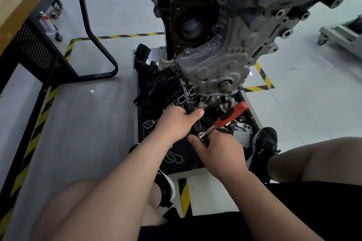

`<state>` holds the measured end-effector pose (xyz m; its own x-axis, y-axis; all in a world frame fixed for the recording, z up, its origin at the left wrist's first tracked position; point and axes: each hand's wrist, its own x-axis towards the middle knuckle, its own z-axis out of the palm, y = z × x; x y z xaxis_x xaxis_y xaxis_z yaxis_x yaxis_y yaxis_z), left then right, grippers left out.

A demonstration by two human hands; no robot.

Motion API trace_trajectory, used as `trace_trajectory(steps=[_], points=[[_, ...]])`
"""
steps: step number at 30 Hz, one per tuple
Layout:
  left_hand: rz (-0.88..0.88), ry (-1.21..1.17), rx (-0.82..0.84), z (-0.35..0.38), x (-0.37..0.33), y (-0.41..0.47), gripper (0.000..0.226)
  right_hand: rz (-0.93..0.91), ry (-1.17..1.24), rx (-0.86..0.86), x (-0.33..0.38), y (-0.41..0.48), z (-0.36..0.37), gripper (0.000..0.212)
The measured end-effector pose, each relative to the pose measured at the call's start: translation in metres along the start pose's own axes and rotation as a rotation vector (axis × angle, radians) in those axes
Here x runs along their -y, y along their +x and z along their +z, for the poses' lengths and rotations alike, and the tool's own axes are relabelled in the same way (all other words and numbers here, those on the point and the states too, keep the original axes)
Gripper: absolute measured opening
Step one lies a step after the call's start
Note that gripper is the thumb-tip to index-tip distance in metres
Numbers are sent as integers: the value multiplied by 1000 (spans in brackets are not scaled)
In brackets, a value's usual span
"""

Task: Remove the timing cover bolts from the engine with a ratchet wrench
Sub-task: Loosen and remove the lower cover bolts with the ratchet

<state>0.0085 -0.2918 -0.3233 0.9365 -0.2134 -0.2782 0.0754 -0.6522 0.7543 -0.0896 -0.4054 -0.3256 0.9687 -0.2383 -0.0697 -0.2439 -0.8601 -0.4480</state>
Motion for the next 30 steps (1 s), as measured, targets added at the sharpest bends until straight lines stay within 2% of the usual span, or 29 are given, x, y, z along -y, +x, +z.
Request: trace_trajectory(steps=[2, 4, 8, 10, 13, 15, 19, 24, 27, 30], points=[[-14, -16, 0, -1, -1, 1, 52, 2, 94, -18, 0, -1, 5, 50], [-39, -75, 23, -2, -1, 1, 53, 50, 390, 16, 0, -3, 9, 54], [-100, -198, 117, -3, -3, 1, 56, 494, 1393, 297, 7, -5, 10, 52], [-126, -258, 176, -2, -4, 1, 53, 689, 1788, 483, 10, -5, 10, 55], [-145, -285, 208, 0, -4, 2, 48, 778, 2208, 715, 16, -8, 10, 52], [-158, -292, 202, -1, -3, 2, 47, 757, 2336, 782, 22, -12, 11, 48], [-168, -285, 202, -1, -1, 3, 47, 740, 2352, 811, 28, -13, 9, 43], [-138, -288, 167, 0, -1, 4, 45, 813, 2149, 681, 28, -11, 4, 57], [-118, -266, 135, -1, -1, 4, 45, 806, 1778, 482, 29, -10, 5, 55], [-93, -235, 105, -1, 0, 3, 48, 570, 1143, 200, 23, -10, 7, 56]])
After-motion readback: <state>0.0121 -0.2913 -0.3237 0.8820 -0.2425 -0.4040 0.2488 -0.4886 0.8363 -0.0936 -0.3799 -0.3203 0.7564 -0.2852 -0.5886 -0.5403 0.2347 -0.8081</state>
